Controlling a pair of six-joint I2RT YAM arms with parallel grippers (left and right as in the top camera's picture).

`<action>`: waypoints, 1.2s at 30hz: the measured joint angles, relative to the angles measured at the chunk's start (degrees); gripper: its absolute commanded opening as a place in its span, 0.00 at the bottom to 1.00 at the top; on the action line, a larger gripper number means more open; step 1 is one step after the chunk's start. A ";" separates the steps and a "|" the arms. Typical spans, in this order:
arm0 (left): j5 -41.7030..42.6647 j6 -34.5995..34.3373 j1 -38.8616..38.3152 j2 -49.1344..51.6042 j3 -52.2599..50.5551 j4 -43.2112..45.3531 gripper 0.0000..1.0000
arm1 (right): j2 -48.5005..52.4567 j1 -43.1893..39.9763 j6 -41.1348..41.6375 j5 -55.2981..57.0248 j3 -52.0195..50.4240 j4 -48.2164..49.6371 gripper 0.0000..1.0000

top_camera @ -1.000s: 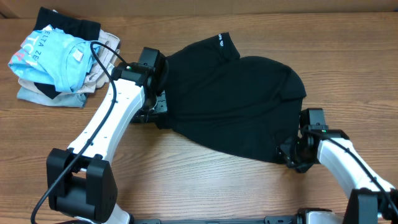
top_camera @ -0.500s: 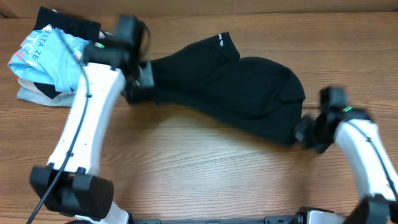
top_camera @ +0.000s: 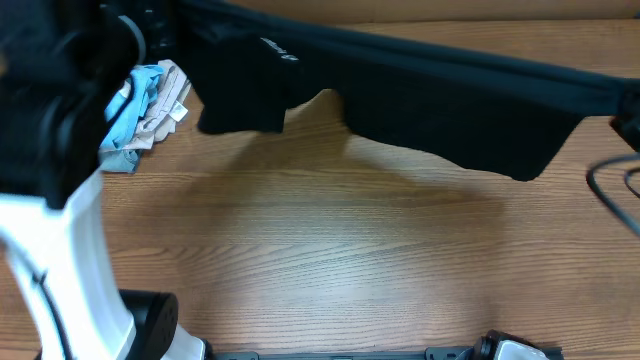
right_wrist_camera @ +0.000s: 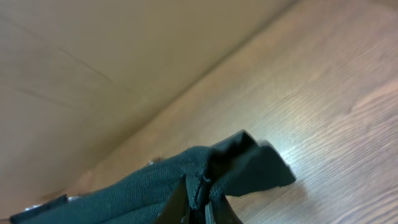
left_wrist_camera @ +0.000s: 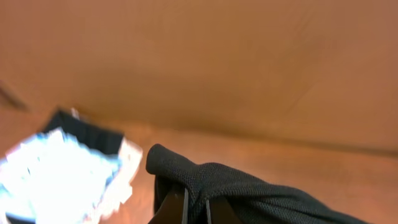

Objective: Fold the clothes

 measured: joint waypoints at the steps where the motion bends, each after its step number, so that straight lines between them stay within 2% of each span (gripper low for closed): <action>1: -0.02 0.35 0.00 -0.74 1.88 -0.20 0.04 | -0.07 -0.07 -0.31 0.04 2.08 -1.03 0.04; 6: -0.61 1.51 0.04 -6.25 6.54 -0.22 0.04 | -0.35 -0.09 -1.49 0.68 8.68 -3.26 0.04; 13: -1.09 1.60 0.04 -8.68 7.91 -0.20 0.04 | 1.20 -0.09 -3.23 1.01 9.60 -1.70 0.04; 20: -1.05 2.10 0.04 2.08 7.67 3.72 0.04 | 12.11 -0.07 -5.40 -0.07 9.70 2.89 0.04; 27: -0.83 3.13 -0.02 14.78 6.51 17.46 0.04 | 25.03 0.09 -7.32 -6.01 9.55 18.29 0.04; 33: -0.87 4.09 -0.02 17.07 5.99 24.92 0.04 | 28.04 0.09 -7.93 -9.38 9.16 27.45 0.04; 36: -1.11 4.79 -0.02 16.31 6.08 24.26 0.04 | 27.69 0.09 -8.09 -9.75 9.18 28.52 0.04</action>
